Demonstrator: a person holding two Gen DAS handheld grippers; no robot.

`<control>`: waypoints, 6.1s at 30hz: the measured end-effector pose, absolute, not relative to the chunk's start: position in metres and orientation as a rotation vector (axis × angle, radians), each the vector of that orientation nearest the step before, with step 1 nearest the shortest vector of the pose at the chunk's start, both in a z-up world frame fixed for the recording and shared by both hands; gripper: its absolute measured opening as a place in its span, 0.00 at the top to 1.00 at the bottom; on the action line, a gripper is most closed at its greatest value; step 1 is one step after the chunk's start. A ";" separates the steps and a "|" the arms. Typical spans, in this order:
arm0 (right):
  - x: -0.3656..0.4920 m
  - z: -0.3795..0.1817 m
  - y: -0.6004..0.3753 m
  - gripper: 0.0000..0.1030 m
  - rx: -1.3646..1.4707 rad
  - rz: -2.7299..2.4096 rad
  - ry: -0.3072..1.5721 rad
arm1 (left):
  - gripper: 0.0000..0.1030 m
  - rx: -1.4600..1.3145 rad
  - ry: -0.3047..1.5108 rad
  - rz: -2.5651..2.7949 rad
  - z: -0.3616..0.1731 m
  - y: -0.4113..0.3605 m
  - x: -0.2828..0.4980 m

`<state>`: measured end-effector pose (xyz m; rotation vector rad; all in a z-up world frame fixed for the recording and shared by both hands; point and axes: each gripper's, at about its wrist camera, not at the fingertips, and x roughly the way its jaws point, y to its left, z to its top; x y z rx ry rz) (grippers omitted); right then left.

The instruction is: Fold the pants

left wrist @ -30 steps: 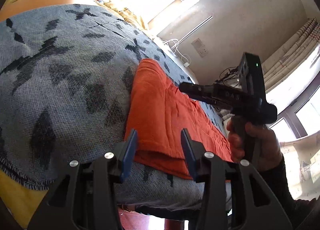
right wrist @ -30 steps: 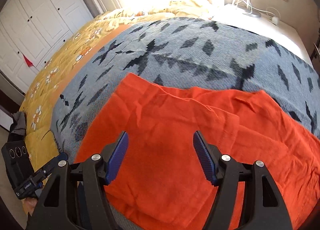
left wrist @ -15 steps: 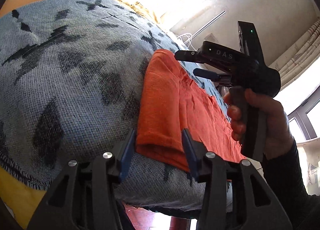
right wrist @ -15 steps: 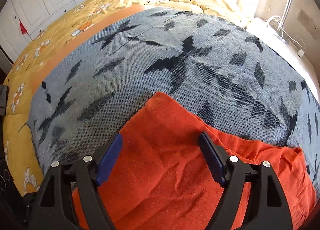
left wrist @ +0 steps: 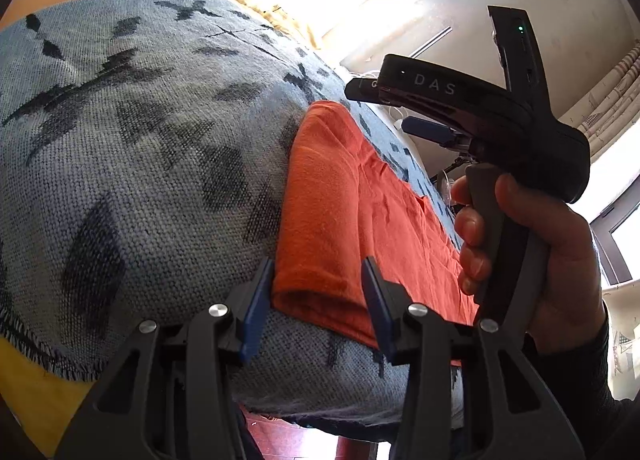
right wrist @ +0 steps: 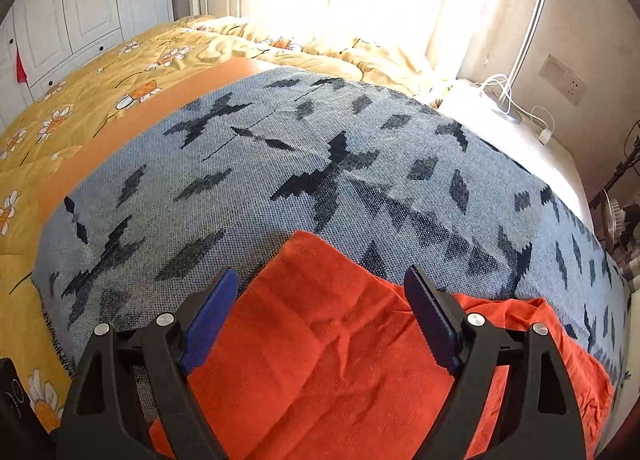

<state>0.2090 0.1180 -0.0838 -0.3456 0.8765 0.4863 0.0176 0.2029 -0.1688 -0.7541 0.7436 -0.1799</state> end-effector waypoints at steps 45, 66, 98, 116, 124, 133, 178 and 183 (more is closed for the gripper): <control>0.258 -0.064 0.022 0.72 0.009 0.686 1.177 | 0.92 -0.003 0.551 -0.161 -0.050 -0.003 0.007; 0.276 -0.150 -0.279 0.62 0.393 0.538 1.219 | 0.62 0.503 0.461 -0.289 -0.156 -0.236 0.002; 0.251 -0.107 -0.323 0.90 0.394 0.575 1.044 | 0.92 0.577 0.391 -0.372 -0.114 -0.290 0.025; 0.249 -0.125 -0.428 0.91 0.393 0.396 1.058 | 0.90 0.591 0.475 -0.507 -0.147 -0.360 0.050; 0.237 -0.120 -0.426 0.79 0.272 0.290 1.009 | 0.41 0.458 0.473 -0.534 -0.120 -0.330 0.038; 0.158 -0.059 -0.429 0.77 0.270 0.156 0.869 | 0.34 0.382 0.443 -0.475 -0.080 -0.258 -0.037; 0.118 -0.112 -0.425 0.29 0.288 0.118 0.994 | 0.43 -0.447 0.886 -0.389 -0.127 -0.055 0.051; 0.138 -0.137 -0.440 0.26 0.335 0.151 1.054 | 0.43 -0.518 0.999 -0.381 -0.155 -0.056 0.086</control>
